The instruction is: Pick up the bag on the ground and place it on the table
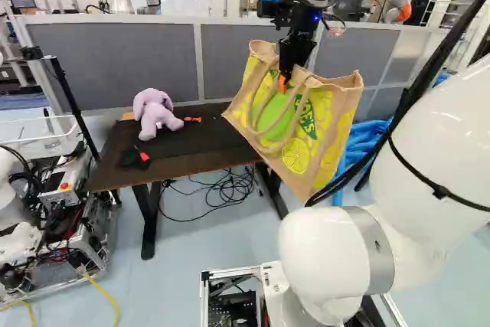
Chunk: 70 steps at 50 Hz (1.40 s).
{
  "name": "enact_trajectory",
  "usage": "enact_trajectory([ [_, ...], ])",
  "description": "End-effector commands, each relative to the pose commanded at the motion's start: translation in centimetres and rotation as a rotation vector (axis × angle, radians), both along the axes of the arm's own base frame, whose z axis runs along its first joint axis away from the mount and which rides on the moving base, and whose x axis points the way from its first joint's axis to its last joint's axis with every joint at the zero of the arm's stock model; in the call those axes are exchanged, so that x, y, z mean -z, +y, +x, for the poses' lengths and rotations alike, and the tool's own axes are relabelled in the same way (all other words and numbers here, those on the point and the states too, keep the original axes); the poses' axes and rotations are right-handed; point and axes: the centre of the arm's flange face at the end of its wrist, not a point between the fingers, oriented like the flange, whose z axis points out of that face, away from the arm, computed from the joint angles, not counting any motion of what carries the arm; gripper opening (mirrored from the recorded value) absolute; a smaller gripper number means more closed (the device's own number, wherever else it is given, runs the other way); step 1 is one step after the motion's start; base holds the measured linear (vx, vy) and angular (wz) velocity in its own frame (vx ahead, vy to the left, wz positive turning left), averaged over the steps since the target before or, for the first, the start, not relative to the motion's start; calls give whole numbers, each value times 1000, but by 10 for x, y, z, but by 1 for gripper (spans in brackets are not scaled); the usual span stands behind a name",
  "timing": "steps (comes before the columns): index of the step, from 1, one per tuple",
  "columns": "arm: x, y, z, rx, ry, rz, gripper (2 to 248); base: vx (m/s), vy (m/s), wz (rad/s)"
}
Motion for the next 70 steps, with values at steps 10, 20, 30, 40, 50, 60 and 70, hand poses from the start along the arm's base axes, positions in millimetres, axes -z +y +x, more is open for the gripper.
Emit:
enact_trajectory([
  [10, 0, 0, 0, 0, 0, 0, 22, 142, 54, 232],
  [20, 0, 0, 0, 0, 0, 0, 22, 144, 53, 231],
  [30, 0, 0, 0, 0, 0, 0, 22, 156, 56, 240],
  [40, 0, 0, 0, 0, 0, 0, 22, 128, 24, 142],
  [50, 0, 0, 0, 0, 0, 0, 22, 55, -38, 12],
  [60, 0, 0, 0, 0, 0, 0, 22, 78, -42, 11],
  [70, 0, 0, 0, 0, 0, 0, 22, 105, -3, -17],
])
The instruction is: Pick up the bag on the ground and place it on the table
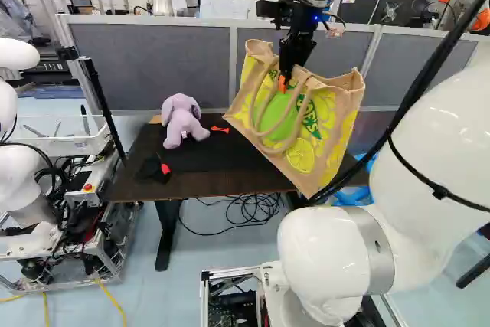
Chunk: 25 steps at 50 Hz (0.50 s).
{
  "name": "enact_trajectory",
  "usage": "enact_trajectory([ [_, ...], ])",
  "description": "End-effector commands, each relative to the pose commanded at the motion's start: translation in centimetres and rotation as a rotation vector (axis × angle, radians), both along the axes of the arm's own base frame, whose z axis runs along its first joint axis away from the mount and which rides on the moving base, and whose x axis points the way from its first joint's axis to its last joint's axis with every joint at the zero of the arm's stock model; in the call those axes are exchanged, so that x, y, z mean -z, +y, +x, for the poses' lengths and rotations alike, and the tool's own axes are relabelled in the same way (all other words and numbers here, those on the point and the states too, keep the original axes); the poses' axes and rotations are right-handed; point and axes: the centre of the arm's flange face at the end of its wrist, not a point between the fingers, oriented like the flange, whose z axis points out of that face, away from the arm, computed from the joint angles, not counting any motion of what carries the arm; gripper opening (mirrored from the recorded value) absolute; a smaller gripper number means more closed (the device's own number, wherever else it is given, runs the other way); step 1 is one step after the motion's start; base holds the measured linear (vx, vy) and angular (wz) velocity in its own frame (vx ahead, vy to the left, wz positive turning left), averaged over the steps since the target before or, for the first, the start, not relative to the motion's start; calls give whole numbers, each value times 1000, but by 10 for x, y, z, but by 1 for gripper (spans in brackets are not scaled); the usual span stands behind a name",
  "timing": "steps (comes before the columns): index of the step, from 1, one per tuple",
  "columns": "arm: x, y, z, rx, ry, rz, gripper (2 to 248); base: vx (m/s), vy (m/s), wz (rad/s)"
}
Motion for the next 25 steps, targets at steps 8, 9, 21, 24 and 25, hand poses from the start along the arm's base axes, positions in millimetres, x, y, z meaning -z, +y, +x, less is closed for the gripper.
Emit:
enact_trajectory([
  [8, 0, 0, 0, 0, 0, 0, 22, 34, -2, -7],
  [9, 0, 0, 0, 0, 0, 0, 22, 0, 0, 0],
  [21, 0, 0, 0, 0, 0, 0, 22, -5, -1, 0],
  [24, 0, 0, 0, 0, 0, 0, 22, 0, 0, 0],
  [25, 0, 0, 0, 0, 0, 0, 22, 0, 0, 0],
])
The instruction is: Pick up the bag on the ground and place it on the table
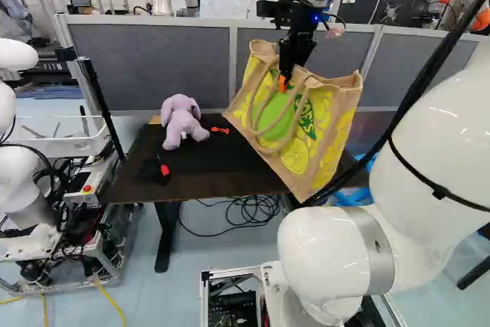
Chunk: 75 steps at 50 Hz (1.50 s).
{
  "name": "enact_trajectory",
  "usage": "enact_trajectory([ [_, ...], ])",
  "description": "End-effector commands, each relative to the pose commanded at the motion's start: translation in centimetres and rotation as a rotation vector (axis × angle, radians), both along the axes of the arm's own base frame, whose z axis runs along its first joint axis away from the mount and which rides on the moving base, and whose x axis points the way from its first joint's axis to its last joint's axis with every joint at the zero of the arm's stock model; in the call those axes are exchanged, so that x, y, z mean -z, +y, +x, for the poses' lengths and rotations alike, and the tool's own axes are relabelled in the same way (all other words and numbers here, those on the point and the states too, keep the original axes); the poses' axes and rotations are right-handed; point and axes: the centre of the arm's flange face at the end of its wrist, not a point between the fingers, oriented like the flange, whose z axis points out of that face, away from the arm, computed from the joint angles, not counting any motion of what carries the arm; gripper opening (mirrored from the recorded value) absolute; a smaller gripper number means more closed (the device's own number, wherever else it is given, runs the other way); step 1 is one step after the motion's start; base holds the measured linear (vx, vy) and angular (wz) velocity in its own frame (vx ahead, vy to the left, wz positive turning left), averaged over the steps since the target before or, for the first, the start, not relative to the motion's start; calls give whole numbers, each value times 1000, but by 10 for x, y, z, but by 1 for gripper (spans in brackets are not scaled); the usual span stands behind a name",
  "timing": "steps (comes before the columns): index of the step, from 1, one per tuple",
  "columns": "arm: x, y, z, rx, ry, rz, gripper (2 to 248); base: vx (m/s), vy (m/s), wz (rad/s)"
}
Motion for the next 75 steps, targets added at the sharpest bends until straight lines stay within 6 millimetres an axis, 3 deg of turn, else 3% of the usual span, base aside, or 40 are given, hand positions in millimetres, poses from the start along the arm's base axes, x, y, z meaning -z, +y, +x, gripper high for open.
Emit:
enact_trajectory([
  [75, 0, 0, 1, -718, -65, -80, 22, 0, 0, 0],
])
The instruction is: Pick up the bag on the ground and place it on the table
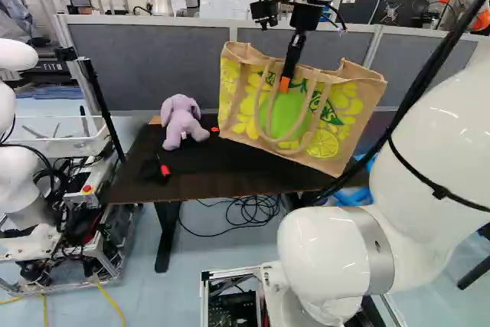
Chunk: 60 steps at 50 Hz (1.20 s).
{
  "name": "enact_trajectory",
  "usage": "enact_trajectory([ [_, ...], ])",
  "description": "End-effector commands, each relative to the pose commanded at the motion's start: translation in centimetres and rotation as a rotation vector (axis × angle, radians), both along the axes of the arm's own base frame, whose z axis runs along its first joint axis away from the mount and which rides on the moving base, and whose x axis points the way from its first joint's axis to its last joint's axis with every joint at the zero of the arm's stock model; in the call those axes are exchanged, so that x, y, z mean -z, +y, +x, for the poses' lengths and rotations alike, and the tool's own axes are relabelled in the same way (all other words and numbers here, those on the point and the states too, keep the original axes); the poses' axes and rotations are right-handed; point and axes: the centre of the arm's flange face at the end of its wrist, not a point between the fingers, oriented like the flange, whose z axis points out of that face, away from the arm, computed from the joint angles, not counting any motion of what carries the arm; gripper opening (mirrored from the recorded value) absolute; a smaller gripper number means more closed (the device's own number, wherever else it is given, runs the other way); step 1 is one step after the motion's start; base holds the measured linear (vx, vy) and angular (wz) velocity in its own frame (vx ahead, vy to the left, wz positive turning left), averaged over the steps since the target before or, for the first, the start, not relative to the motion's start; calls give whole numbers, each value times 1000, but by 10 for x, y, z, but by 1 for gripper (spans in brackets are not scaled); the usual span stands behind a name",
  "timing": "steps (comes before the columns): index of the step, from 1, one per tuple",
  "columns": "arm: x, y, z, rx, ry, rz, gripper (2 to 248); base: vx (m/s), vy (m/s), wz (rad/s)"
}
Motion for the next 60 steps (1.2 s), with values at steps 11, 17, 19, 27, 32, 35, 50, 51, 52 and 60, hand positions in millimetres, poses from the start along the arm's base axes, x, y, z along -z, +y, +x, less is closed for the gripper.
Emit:
enact_trajectory([
  [11, 0, 0, 0, -115, -8, -13, 22, 0, 0, 0],
  [17, 0, 0, 0, -177, -12, -21, 22, 0, 0, 0],
  [19, 0, 0, 0, -198, -13, -23, 22, 0, 0, 0],
  [27, 0, 0, 0, -281, -19, -33, 22, 0, 0, 0],
  [32, 0, 0, 0, -333, -23, -39, 22, 0, 0, 0],
  [35, 0, 0, 0, -364, -25, -43, 22, 0, 0, 0],
  [50, 0, 0, 0, -414, -28, -49, 22, 0, 0, 0],
  [51, 0, 0, 0, -415, -28, -49, 22, 0, 0, 0],
  [52, 0, 0, 0, -415, -28, -49, 22, 0, 0, 0],
  [60, 0, 0, 0, -415, -28, -49, 22, 0, 0, 0],
])
